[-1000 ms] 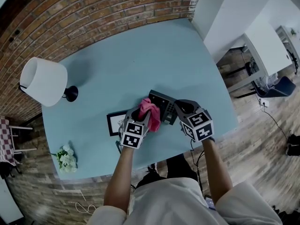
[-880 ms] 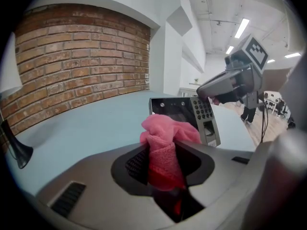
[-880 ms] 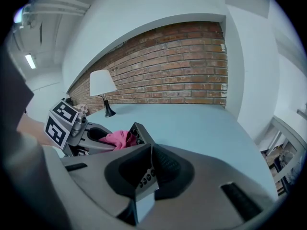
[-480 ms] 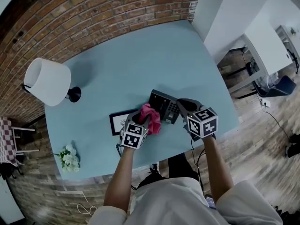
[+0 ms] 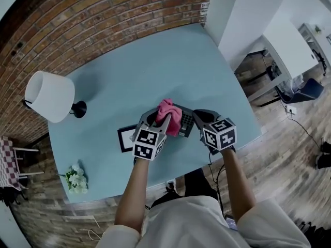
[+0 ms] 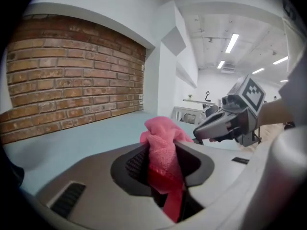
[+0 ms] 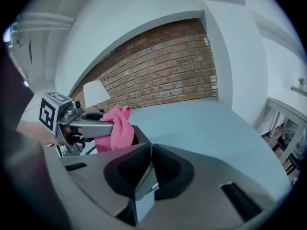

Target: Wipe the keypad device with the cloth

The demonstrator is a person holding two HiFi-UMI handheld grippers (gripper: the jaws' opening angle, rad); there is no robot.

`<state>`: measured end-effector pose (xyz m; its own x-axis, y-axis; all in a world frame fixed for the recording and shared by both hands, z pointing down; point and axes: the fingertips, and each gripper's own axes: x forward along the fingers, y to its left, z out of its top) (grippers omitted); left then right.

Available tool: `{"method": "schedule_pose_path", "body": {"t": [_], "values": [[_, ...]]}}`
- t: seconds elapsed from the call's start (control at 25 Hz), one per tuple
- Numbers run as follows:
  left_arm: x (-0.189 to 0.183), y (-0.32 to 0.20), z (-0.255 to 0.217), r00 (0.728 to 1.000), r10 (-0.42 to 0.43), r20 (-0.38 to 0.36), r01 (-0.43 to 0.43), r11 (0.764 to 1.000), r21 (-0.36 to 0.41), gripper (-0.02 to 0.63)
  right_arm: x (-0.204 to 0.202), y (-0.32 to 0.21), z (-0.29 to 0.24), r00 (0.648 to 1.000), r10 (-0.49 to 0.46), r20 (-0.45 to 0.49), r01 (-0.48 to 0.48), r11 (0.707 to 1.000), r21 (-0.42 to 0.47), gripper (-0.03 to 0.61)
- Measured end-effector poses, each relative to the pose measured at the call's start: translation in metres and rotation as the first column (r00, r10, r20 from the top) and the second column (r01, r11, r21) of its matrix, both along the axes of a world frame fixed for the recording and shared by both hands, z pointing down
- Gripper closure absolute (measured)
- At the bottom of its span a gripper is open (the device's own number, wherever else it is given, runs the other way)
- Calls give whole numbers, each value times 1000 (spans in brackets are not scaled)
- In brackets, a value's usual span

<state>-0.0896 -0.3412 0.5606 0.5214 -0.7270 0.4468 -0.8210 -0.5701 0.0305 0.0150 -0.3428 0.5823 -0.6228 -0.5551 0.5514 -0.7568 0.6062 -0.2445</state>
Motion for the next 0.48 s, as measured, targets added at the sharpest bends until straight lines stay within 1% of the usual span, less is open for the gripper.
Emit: {"method": "schedule_pose_path", "body": {"t": [0.12,0.24,0.32,0.48], "values": [[13,-8,4,1000,-1,2,1,1000,-16,459,0,0,0,1000,-11,-4,11,1000,2,535],[17,-10,16,1000,-16,16,17,999,-41,459,-1,1,0,1000,-27,-16,28,1000,12,535],[18,-9,21,999,-25,36,26,999,-33,457,-1,1,0,999,-35,-14,35,999,19,536],[20,-6,23,997,-13,82,14,1000,-9,456,1,1,-1,999,-44,-6,44,999,24,535]]}}
